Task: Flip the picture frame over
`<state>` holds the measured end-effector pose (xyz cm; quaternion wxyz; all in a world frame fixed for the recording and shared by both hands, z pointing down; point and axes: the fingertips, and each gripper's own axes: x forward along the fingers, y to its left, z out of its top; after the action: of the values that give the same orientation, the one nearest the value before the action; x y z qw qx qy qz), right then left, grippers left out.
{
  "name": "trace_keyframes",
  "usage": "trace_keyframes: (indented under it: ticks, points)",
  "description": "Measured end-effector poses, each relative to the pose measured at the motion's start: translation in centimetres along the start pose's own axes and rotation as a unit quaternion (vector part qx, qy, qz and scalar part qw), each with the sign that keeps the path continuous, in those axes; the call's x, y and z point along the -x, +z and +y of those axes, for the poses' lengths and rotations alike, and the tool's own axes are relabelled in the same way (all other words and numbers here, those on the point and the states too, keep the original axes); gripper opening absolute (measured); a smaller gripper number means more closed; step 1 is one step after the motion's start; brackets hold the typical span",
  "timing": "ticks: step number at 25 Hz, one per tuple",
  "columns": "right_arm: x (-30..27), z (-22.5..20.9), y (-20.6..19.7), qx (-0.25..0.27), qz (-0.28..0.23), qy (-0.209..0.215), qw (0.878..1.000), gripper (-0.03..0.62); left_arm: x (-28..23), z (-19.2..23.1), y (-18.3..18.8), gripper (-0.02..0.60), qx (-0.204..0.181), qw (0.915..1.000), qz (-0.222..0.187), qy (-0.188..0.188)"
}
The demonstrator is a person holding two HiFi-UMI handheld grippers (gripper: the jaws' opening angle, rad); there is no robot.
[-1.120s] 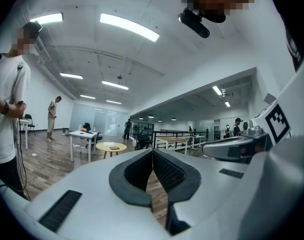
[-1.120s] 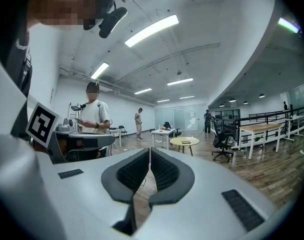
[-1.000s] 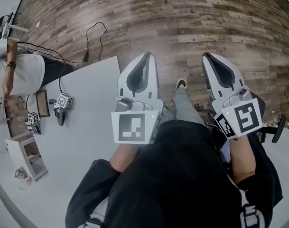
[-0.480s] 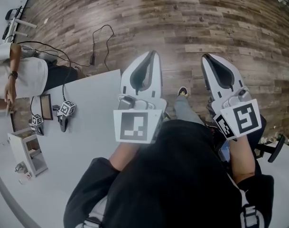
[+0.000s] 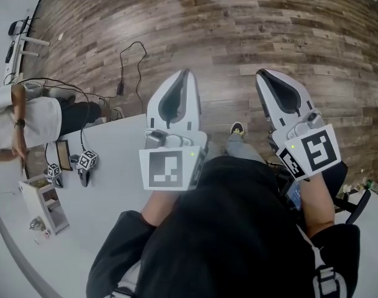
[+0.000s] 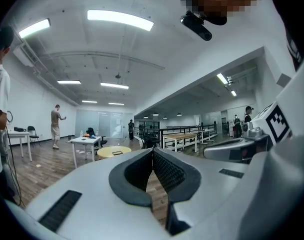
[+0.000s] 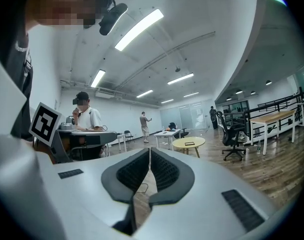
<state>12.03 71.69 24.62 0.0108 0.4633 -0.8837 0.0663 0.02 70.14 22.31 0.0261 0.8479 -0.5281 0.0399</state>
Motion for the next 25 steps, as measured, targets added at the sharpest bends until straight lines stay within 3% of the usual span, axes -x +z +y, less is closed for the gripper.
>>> trace_keyframes:
  ticks: [14, 25]
  points:
    - [-3.0, -6.4, 0.9, -0.010, -0.004, -0.002, 1.000, 0.025, -7.3, -1.2, 0.9, 0.023, 0.001, 0.9998, 0.003, -0.018]
    - [-13.4, -8.8, 1.0, 0.000, 0.018, -0.005, 1.000, 0.023, -15.0, 6.0, 1.3, 0.023, -0.033, 0.9992, -0.010, -0.021]
